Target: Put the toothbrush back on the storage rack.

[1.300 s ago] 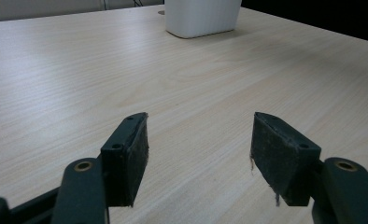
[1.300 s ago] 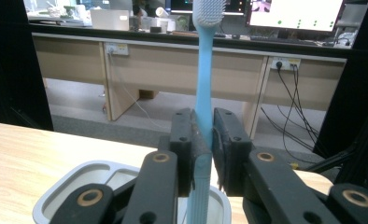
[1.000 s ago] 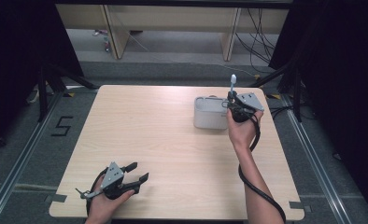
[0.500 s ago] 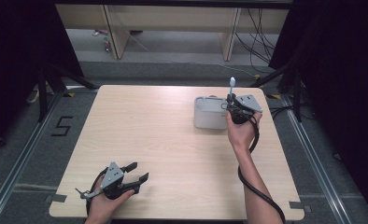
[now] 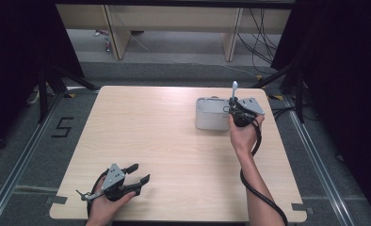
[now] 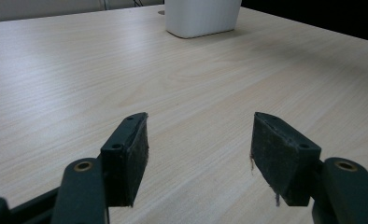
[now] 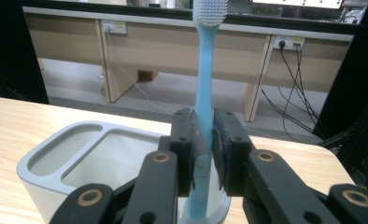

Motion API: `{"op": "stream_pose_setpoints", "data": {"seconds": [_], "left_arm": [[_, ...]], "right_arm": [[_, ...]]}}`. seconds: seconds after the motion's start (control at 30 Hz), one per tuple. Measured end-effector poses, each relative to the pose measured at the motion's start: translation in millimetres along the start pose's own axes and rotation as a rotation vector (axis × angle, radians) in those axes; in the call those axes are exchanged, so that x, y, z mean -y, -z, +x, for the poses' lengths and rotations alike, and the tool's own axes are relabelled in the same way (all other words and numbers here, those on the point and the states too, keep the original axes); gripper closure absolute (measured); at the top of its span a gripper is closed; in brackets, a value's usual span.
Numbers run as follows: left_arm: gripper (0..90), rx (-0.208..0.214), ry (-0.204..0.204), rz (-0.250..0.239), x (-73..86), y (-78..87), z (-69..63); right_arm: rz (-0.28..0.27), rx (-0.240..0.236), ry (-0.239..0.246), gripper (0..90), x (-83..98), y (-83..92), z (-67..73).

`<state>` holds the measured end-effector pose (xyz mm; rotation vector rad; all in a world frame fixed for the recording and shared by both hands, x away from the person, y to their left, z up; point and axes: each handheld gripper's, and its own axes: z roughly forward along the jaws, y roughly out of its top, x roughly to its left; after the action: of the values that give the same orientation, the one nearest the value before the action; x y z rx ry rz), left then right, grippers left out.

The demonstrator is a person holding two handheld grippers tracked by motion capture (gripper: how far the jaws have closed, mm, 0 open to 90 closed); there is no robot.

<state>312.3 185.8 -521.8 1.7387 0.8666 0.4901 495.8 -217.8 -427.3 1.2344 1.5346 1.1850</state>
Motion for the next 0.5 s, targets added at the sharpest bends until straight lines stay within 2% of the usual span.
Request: {"op": "stream_pose_setpoints", "data": {"seconds": [0.1, 0.13, 0.23, 0.33, 0.47, 0.5], "left_arm": [[36.0, 0.0, -0.002, 0.0, 0.0, 0.0, -0.2], [36.0, 0.0, -0.003, 0.0, 0.1, 0.1, -0.2], [36.0, 0.0, 0.0, 0.0, 0.0, 0.1, 0.0], [36.0, 0.0, -0.002, 0.0, 0.0, 0.0, -0.1], [36.0, -0.001, 0.0, 0.0, 0.0, 0.2, 0.1], [36.0, 0.0, 0.0, -0.001, 0.0, 0.2, 0.0]], "right_arm": [[0.003, 0.0, 0.015, 79.0, 2.3, -0.4, 0.0], [0.007, -0.005, -0.004, 79.0, 3.3, -1.0, 1.4], [0.013, -0.001, 0.011, 79.0, 5.4, -1.9, 1.2], [0.03, -0.002, -0.012, 79.0, 7.0, -1.4, 3.0], [0.015, -0.005, 0.006, 79.0, 9.0, -3.4, 1.7], [0.024, -0.003, -0.01, 79.0, 9.6, -2.4, 2.5]]}}
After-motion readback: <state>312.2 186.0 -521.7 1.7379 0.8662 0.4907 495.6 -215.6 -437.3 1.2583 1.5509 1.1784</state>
